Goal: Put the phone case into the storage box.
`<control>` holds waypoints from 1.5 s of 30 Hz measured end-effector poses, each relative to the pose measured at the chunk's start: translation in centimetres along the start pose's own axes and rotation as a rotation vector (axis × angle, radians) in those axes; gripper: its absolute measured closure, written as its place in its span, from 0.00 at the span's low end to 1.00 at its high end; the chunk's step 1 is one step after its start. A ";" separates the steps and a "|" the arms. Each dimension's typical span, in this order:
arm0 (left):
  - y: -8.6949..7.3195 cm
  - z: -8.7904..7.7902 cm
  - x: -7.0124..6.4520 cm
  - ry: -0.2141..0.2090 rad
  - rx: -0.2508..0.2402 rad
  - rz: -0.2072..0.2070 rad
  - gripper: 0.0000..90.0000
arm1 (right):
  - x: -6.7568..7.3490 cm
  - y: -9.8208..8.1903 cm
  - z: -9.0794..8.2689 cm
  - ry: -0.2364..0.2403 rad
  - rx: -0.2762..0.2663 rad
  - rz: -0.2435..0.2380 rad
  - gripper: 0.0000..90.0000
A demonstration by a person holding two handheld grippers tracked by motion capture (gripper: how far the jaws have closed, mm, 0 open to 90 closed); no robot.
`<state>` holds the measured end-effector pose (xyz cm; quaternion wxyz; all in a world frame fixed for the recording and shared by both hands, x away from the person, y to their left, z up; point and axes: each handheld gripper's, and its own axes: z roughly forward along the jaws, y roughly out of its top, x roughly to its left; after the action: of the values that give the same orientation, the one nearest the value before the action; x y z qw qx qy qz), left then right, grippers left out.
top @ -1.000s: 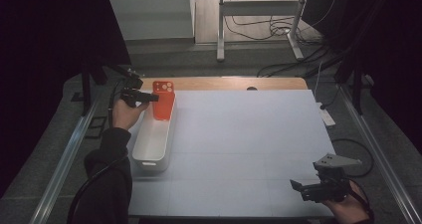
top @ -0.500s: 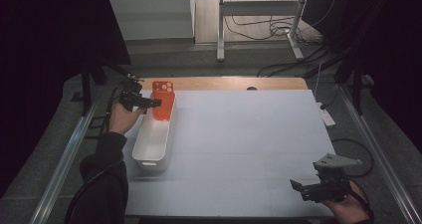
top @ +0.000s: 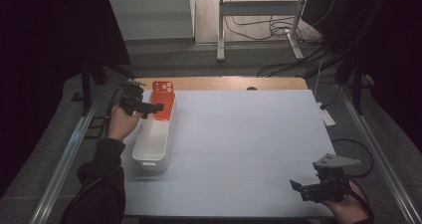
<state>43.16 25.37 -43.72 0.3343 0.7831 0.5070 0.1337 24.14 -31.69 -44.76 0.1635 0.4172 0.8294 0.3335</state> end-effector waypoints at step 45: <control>-5.2 -3.5 -7.4 -0.098 -0.100 0.171 0.00 | 0.0 0.0 0.0 -0.004 0.004 0.003 0.00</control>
<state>34.25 21.52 -43.56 0.3848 0.8115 0.4140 0.1486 24.14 -31.63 -44.74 0.1636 0.4193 0.8293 0.3313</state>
